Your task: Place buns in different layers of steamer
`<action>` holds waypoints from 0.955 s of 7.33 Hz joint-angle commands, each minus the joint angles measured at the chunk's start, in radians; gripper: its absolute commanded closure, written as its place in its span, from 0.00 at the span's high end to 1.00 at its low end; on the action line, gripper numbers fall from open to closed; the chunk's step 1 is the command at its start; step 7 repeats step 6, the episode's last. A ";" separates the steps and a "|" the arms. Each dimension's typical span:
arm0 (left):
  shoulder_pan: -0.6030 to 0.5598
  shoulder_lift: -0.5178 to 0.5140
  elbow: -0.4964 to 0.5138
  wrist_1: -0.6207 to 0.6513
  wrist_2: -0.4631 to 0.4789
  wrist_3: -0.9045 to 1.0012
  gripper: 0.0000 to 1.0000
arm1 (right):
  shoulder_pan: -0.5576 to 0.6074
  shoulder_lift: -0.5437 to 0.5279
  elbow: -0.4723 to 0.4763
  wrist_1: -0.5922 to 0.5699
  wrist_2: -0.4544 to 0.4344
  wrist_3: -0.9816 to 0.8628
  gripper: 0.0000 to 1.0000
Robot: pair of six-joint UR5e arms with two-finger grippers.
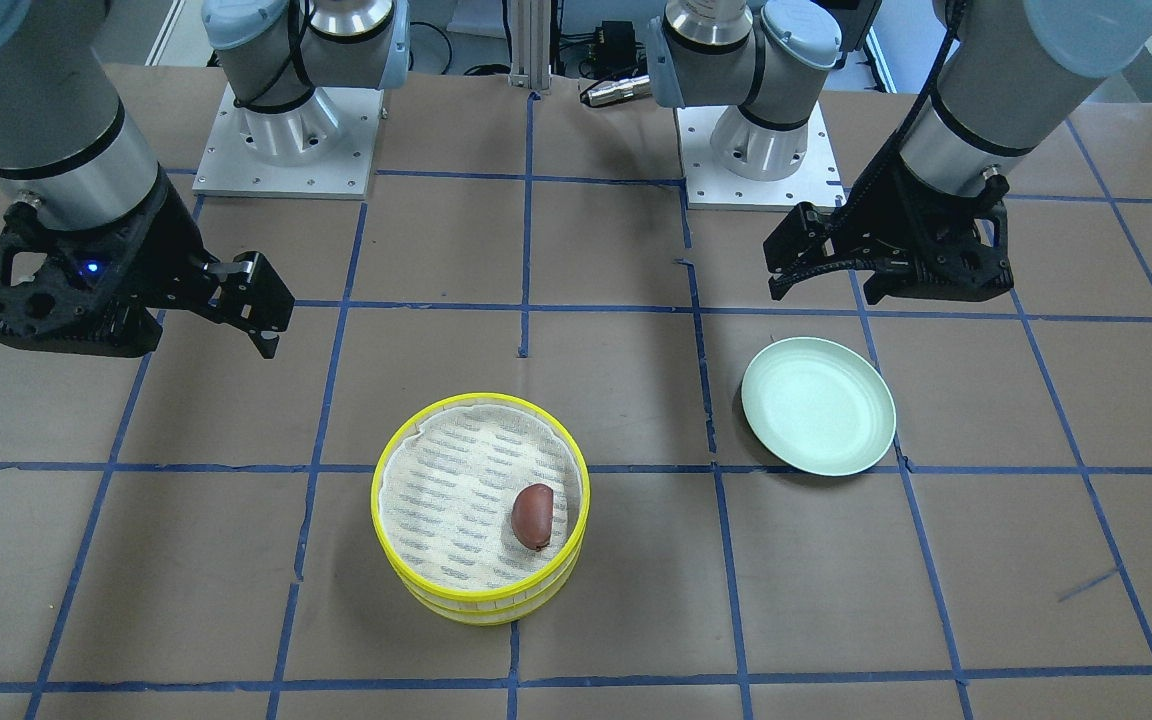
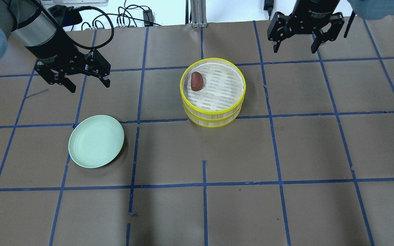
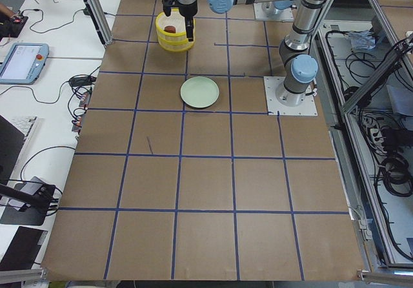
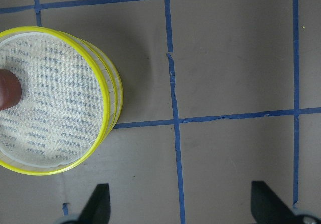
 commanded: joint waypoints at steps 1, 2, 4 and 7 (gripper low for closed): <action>-0.003 0.038 0.017 -0.005 0.001 0.004 1.00 | -0.001 -0.001 0.007 0.000 0.002 0.000 1.00; -0.004 0.029 -0.002 -0.003 0.002 -0.002 1.00 | -0.001 -0.001 0.009 0.000 0.002 0.000 1.00; -0.003 0.035 -0.001 -0.002 0.002 0.007 1.00 | -0.001 0.001 0.009 -0.002 0.003 0.000 1.00; -0.003 0.042 0.001 -0.002 0.002 0.007 1.00 | -0.001 0.001 0.015 -0.003 0.003 0.000 1.00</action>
